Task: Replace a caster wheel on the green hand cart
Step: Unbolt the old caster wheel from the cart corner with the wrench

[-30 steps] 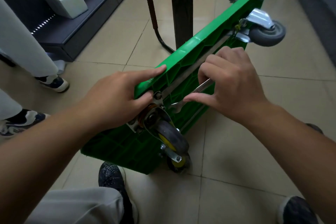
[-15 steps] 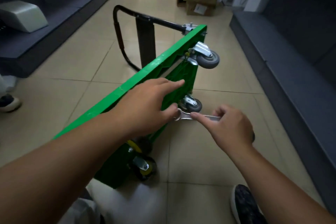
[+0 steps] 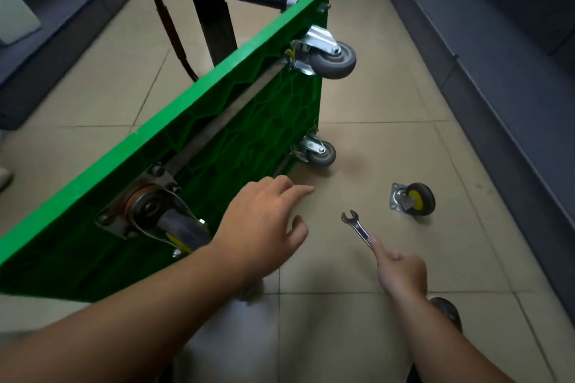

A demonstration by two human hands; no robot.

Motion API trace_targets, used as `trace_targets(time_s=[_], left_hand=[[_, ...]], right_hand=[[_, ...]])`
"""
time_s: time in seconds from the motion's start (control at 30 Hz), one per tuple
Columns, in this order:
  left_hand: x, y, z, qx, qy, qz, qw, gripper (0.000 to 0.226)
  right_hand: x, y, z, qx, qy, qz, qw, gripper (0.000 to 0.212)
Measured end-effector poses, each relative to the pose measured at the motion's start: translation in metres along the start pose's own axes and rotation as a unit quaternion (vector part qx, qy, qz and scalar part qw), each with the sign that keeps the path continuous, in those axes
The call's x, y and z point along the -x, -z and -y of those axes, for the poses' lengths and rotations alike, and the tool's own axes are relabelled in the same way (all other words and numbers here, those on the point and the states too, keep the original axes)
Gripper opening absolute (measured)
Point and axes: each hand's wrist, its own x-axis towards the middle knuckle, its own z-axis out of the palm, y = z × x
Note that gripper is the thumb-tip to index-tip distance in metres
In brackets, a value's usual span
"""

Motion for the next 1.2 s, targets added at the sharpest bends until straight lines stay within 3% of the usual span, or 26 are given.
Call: trace_targets(time_s=[0.33,0.57,0.73,1.0,1.2], left_hand=[[0.002,-0.013,0.002,0.0,0.017,0.026,1.0,0.047],[0.009,-0.016,0.02,-0.014,0.039,0.084,0.996,0.048],[-0.005,-0.024,0.016,-0.027,0.038,0.089,0.995,0.048],[-0.017,-0.042,0.004,-0.042,0.021,0.094,0.994,0.048],[-0.01,-0.031,0.006,-0.066,0.014,0.074,0.995,0.049]], right_hand=[[-0.035,-0.07,-0.085,0.007,-0.11,0.023,0.994,0.034],[-0.053,-0.097,-0.103,-0.028,-0.183,0.017,0.983,0.015],[-0.054,-0.094,-0.106,-0.072,-0.181,0.024,0.981,0.01],[-0.047,-0.086,-0.114,-0.006,-0.111,0.041,0.993,0.006],[-0.043,-0.073,-0.086,0.043,-0.099,0.065,0.992,0.02]])
